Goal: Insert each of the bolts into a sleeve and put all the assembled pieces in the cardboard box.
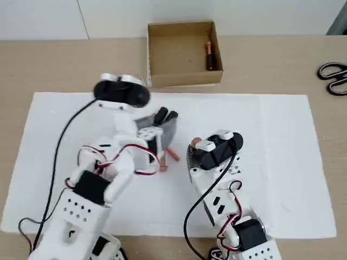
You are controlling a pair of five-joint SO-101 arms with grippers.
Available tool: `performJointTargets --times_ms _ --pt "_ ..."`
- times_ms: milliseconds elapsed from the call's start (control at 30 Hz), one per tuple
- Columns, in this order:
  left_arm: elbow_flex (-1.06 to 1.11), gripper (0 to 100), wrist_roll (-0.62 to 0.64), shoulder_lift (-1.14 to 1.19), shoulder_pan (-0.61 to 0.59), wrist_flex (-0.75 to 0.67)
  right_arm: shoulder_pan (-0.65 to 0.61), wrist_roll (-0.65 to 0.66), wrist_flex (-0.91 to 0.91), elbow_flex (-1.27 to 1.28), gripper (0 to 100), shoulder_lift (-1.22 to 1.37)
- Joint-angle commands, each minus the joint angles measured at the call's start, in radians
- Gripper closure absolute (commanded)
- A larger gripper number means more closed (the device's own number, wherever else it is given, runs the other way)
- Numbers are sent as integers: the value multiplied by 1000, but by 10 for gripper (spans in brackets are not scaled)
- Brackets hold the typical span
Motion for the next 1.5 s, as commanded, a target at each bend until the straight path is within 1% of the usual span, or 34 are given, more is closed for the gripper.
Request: performJointTargets --times_ms 0,100,167,233,333,400,533,767,933,1133,1200,1300,1467 --pt "-50 815 5 -74 -164 95 13 -6 -4 -6 995 4" --pt "-44 815 -15 -107 -376 212 70 -6 -10 26 995 4" --pt "-44 815 -72 -104 -520 275 131 -6 -1 20 995 4" --pt "-44 815 -121 -95 -635 321 200 -5 10 -15 995 4" --pt "-44 815 -152 -83 -756 399 278 20 81 -147 995 5" --pt "-44 815 -157 -80 -818 451 305 40 130 -258 995 22" --pt "-44 815 -157 -80 -890 506 323 74 147 -496 995 203" --pt "-44 816 -157 -84 -977 512 320 68 145 -1014 995 792" --pt "-44 816 -157 -86 -1091 512 321 68 151 -1341 995 1201" --pt "-44 818 -158 -86 -1234 534 317 66 147 -1709 995 1607" --pt "-47 818 -158 -86 -1267 568 317 68 151 -1811 995 1730" --pt "-48 818 -160 -86 -1312 566 317 68 147 -1935 995 1883" --pt "-48 818 -160 -86 -1320 566 289 66 139 -2088 995 2069"
